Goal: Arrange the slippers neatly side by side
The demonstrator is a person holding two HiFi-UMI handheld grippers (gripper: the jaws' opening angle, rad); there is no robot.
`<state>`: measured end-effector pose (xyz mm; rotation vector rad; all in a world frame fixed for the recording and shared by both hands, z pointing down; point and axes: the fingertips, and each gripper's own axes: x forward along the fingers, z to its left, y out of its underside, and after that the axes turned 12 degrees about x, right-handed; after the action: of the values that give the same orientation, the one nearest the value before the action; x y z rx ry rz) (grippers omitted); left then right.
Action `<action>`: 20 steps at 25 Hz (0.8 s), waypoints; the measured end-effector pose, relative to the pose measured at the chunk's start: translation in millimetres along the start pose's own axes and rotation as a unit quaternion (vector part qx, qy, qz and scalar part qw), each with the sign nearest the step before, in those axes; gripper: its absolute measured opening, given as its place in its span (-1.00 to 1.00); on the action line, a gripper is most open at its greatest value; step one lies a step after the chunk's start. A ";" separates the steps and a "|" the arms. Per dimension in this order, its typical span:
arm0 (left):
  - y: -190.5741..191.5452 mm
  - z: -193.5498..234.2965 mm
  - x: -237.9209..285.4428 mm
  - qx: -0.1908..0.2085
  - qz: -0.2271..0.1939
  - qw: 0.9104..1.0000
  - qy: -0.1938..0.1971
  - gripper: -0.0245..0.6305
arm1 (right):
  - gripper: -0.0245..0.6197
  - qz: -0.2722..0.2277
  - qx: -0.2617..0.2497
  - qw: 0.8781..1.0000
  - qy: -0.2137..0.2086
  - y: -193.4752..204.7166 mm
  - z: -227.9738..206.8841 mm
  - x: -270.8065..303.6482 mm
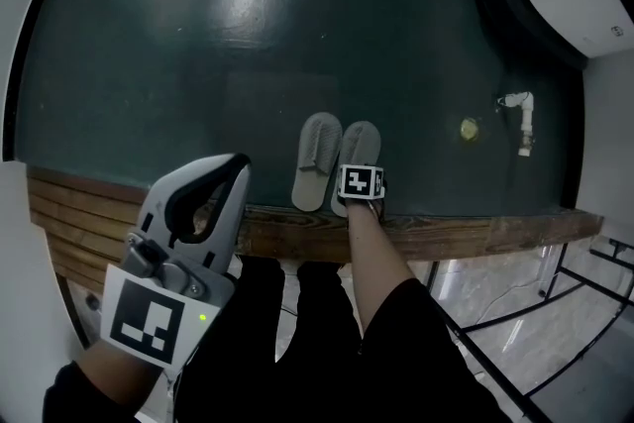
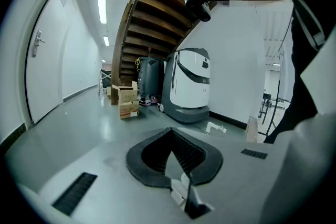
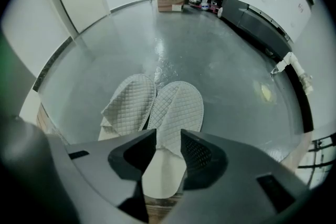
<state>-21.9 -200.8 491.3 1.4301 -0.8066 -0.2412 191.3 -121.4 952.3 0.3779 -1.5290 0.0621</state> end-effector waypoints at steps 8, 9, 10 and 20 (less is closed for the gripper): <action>-55.6 -16.2 -39.6 0.021 -0.014 1.000 0.006 -0.93 | -0.54 0.033 -0.019 0.998 -0.053 84.3 -6.7 -128.3; -63.7 -19.6 -47.6 0.027 -0.014 0.999 0.011 -0.93 | -0.54 0.040 -0.017 0.997 -0.057 101.2 -8.2 -153.8; -72.6 -22.9 -55.6 0.034 -0.016 0.999 0.015 -0.93 | -0.54 0.043 -0.014 0.997 -0.062 115.9 -9.6 -178.9; -154.5 -91.2 -128.4 0.060 -0.048 0.994 0.083 -0.93 | -0.54 -0.149 0.014 0.979 -0.141 108.0 9.8 -425.7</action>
<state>-9.7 -78.4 308.2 1.5822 -0.6265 -0.1461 130.1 60.3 557.0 0.6560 -1.7340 -0.2149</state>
